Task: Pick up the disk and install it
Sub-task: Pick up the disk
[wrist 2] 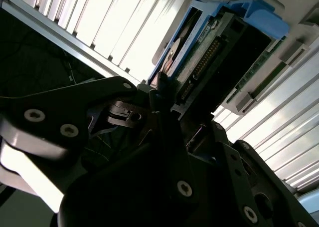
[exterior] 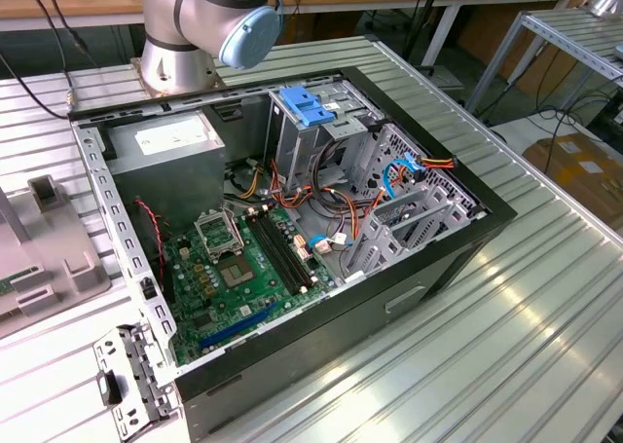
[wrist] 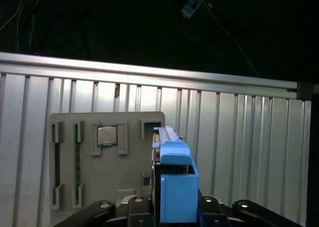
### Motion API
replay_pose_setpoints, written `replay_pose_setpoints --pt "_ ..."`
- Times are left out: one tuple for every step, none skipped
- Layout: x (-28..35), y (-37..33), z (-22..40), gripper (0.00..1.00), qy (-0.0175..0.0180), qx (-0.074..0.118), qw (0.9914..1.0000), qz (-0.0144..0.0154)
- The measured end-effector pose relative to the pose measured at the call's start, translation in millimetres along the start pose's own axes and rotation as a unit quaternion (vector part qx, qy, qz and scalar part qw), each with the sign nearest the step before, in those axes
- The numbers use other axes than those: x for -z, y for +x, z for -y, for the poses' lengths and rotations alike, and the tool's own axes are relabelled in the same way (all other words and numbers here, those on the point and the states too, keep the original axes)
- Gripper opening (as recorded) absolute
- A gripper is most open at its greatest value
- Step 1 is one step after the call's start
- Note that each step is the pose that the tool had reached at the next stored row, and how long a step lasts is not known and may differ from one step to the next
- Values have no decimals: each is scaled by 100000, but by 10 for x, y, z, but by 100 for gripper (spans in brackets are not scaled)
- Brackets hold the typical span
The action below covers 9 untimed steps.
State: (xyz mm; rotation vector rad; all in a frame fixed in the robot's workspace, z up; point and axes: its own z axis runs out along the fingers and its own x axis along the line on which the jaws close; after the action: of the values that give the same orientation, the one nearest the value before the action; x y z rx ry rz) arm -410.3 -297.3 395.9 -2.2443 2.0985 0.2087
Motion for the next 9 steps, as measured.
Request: replay_pose_setpoints --pt "2 0 0 36 8 4 100000 41" --pt "3 0 0 36 7 6 100000 70" --pt "5 -1 0 36 10 9 100000 98" --pt "6 -1 0 36 15 11 100000 120" --pt "7 -1 0 36 14 12 100000 142" --pt "8 -1 0 36 17 10 100000 154" --pt "9 -1 -1 36 15 12 100000 185" --pt "10 -1 0 36 18 15 100000 204" --pt "12 -2 -1 36 16 18 100000 242"
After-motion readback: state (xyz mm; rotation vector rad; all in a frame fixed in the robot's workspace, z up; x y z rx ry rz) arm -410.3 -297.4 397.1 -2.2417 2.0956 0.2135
